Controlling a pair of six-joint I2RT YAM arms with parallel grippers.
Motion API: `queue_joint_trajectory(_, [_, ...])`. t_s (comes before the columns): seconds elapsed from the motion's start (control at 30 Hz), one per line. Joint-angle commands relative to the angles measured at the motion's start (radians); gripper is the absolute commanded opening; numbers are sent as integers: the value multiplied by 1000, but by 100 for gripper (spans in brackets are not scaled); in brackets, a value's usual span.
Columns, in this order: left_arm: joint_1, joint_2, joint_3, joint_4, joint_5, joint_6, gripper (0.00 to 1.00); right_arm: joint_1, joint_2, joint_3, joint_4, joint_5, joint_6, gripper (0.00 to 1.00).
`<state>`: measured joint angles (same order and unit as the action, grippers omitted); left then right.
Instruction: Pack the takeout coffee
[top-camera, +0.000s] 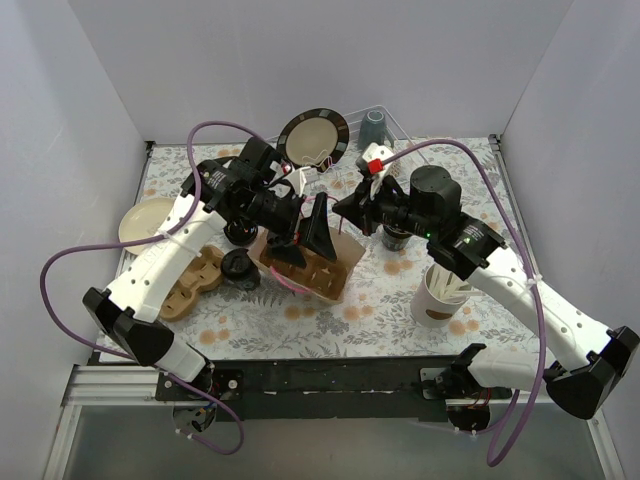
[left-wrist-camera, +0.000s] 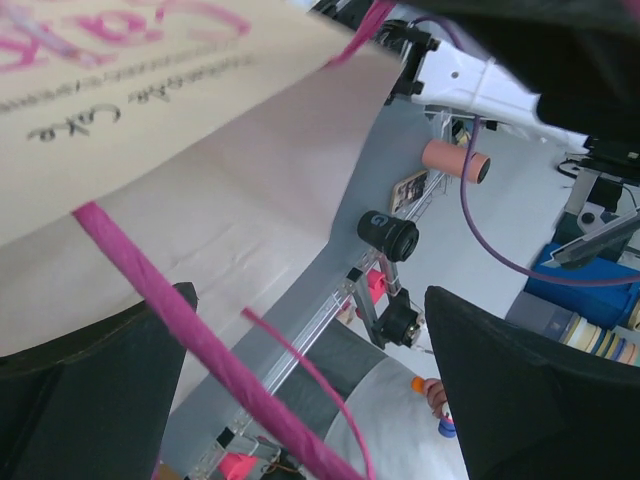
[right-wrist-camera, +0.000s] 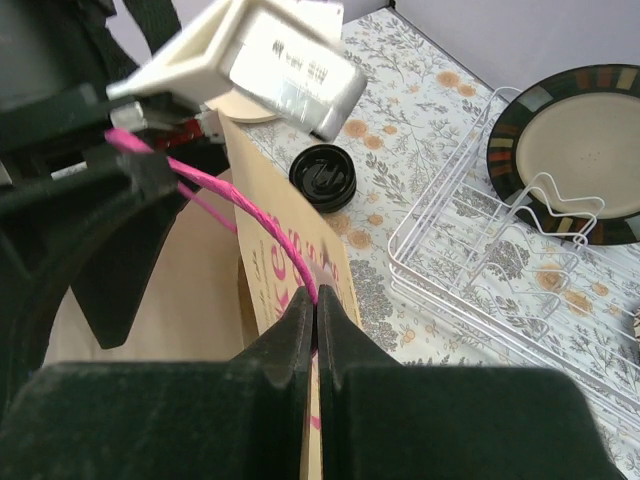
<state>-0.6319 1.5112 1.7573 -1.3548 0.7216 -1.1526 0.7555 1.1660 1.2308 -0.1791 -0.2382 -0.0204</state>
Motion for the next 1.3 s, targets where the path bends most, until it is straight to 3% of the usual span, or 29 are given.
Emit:
queue_joint_trajectory(0.0, [23,-40,88,34,67,1,98,-7,-38,-21,-17,30,13,1])
queue_joint_trajectory(0.23, [32,-49,39,34,131,-12,98,-7,-29,-8,-14,13,39,1])
queue_joint_trajectory(0.43, [34,-34,80,-6,-11,-51,98,-10,-45,-7,4,-104,60,1])
queue_joint_trajectory(0.63, [34,7,140,2,-65,-78,98,-10,-51,-25,21,-237,76,1])
queue_joint_trajectory(1.03, [43,67,209,48,-100,-91,98,-33,-22,18,-68,-193,82,1])
queue_joint_trajectory(1.13, [70,76,266,80,-184,-102,98,-56,-20,7,-80,-208,76,1])
queue_joint_trajectory(1.27, [150,40,295,251,-330,-188,98,-87,-25,-11,-77,-248,56,1])
